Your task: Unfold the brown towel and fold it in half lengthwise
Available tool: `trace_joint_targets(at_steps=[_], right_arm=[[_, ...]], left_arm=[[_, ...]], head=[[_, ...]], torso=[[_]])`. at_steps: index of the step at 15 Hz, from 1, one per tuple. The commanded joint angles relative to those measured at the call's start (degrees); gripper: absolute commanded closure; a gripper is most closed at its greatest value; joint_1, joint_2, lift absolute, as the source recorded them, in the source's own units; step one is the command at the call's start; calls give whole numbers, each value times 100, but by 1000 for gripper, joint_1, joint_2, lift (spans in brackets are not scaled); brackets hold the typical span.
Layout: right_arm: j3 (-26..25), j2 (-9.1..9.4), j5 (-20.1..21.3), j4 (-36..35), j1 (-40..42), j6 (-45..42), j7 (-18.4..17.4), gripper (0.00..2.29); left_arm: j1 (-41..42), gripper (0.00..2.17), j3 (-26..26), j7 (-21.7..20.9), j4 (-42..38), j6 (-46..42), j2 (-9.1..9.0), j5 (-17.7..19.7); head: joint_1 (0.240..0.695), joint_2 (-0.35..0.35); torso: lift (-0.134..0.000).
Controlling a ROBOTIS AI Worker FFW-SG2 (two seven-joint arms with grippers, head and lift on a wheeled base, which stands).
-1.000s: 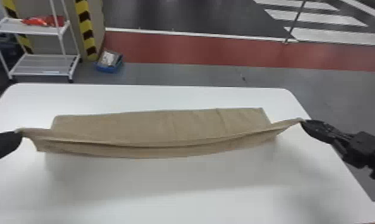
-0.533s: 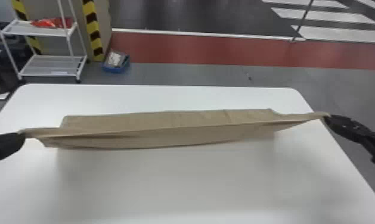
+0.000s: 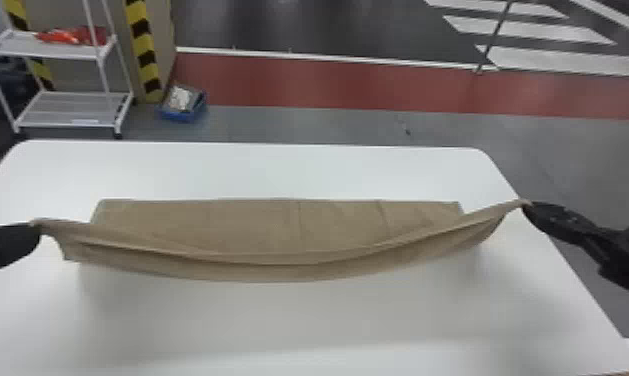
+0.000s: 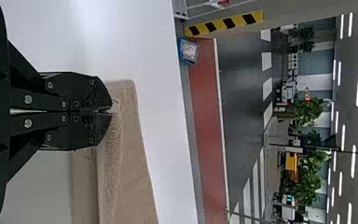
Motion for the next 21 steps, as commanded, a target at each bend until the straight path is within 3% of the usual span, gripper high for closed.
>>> trace_joint_targets(at_steps=[1, 4, 11, 21], right_arm=[[218, -5, 285, 336, -309, -32, -88, 1116], [446, -93, 575, 925, -740, 56, -238, 1116], [1158, -436, 944, 2594, -1619, -1034, -818, 1116], [1782, -427, 1199, 3438, -2190, -1315, -1371, 1099]], left_arm=[[-366, 1352, -290, 34, 410, -5, 11, -297], [-1069, 1352, -843, 52, 1218, 12, 72, -947], [-2115, 1352, -1397, 183, 2625, -111, 178, -1387], [-2581, 1335, -1696, 544, 3758, -902, 248, -1501]], head=[[695, -150], [695, -141], [695, -150], [695, -111]], torso=[[-125], [-125], [-125], [-125]])
